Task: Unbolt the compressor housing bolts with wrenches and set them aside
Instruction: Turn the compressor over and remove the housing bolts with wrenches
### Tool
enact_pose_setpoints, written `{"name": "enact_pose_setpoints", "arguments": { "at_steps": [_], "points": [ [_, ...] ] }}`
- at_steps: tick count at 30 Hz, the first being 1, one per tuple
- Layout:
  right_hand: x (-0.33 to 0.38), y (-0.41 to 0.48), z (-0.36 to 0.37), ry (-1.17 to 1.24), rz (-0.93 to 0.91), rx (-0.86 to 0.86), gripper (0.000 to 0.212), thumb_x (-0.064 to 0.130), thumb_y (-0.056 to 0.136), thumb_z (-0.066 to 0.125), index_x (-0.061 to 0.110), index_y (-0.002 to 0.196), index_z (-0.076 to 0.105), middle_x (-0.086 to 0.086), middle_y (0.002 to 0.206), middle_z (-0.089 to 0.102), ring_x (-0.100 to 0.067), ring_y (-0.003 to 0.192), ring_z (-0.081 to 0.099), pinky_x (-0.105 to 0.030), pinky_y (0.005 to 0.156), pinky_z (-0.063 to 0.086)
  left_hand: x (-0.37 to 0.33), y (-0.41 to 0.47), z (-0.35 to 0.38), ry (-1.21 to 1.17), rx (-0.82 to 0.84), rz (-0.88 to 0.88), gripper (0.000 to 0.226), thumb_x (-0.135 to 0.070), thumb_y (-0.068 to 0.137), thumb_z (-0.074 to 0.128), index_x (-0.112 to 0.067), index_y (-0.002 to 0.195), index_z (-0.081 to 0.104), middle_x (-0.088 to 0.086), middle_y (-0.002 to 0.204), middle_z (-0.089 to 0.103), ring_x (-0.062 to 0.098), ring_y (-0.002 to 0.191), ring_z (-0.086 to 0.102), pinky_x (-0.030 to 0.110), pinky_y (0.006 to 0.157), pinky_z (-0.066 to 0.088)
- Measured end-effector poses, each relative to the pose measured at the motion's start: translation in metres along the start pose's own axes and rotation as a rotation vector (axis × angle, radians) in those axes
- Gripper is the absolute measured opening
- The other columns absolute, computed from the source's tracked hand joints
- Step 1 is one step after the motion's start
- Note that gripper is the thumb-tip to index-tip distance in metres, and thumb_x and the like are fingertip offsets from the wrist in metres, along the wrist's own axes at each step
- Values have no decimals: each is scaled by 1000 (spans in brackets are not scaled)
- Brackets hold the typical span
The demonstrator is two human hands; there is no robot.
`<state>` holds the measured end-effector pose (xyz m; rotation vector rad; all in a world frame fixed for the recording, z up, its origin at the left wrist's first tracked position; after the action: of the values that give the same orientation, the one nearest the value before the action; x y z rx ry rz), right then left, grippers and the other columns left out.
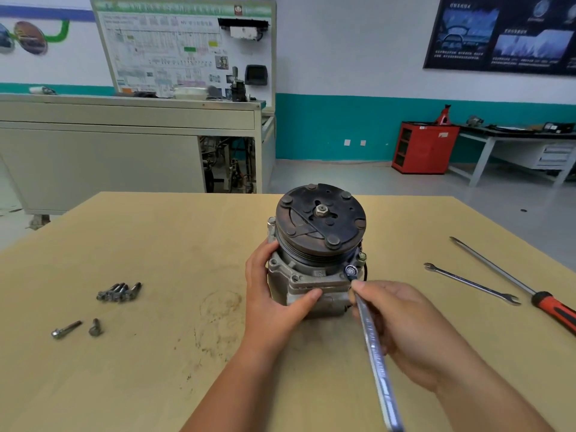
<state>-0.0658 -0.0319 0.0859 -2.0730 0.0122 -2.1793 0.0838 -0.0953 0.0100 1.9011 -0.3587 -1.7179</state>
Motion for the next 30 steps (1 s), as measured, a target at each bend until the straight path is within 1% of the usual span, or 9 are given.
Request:
{"name": "enact_pose_setpoints", "arguments": {
  "at_steps": [4,8,12,15,18,21,23,27,30],
  "points": [
    [28,5,-26,-424,91,264,41,22,95,47,15,56,53,-1,49,52,-6,34,38,-14,37,25,0,0,-1,-11,2,14,75,-44,57,76,-42,123,42,4,135,45,19,128,45,46,108,38],
    [69,27,-48,-1060,184,416,40,44,88,53,20,58,64,6,54,62,-4,43,51,-17,48,32,0,0,-1,-13,7,29,74,-44,56,77,-61,119,40,0,136,45,17,129,44,45,108,39],
    [98,58,-52,-1538,-6,409,31,60,75,55,33,68,66,12,65,58,-3,61,50,-19,62,40,2,0,0,-19,2,48,76,-43,57,78,-62,120,40,0,137,44,15,130,44,39,109,38],
    [104,69,-50,-1643,-226,414,21,56,80,55,37,72,56,9,81,57,-7,77,52,-24,71,43,6,-1,0,-65,7,33,85,-41,56,80,-58,127,35,-14,138,43,4,129,43,16,102,39],
    [105,59,-60,-1497,-112,469,28,55,81,50,30,72,58,6,74,66,-2,67,60,-22,64,45,8,-1,1,-118,18,-33,96,-44,53,81,-51,132,27,-18,141,40,-4,129,40,4,96,34],
    [88,42,-69,-1100,104,452,26,29,97,42,14,81,56,1,74,73,-9,67,69,-18,60,49,8,-1,1,-128,21,-37,94,-43,53,80,-49,131,30,-28,136,41,-9,126,41,2,93,34],
    [69,28,-65,-838,174,422,26,28,97,41,9,86,53,-5,79,75,-16,72,72,-19,59,52,6,-1,1,-124,18,-24,89,-41,54,80,-51,129,34,-32,131,44,-8,124,43,3,92,35],
    [48,8,-42,-396,247,402,33,39,78,50,7,84,55,-13,77,73,-23,69,72,-21,52,53,2,-1,1,-111,2,-8,86,-41,54,80,-44,129,37,-18,135,45,-5,123,46,5,93,36],
    [42,8,-30,-256,286,345,26,28,93,45,5,85,54,-13,67,70,-22,58,70,-21,48,51,0,0,1,-102,0,5,86,-41,54,79,-37,130,38,-11,136,45,-3,123,46,7,94,36]
  ]
}}
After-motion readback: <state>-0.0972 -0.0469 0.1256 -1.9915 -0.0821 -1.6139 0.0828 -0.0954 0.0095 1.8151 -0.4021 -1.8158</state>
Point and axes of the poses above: each hand's wrist, its own y-axis towards the middle knuckle, its own z-axis out of the palm, x = y × z, the point moved 1 cm from there along y, towards the middle knuckle
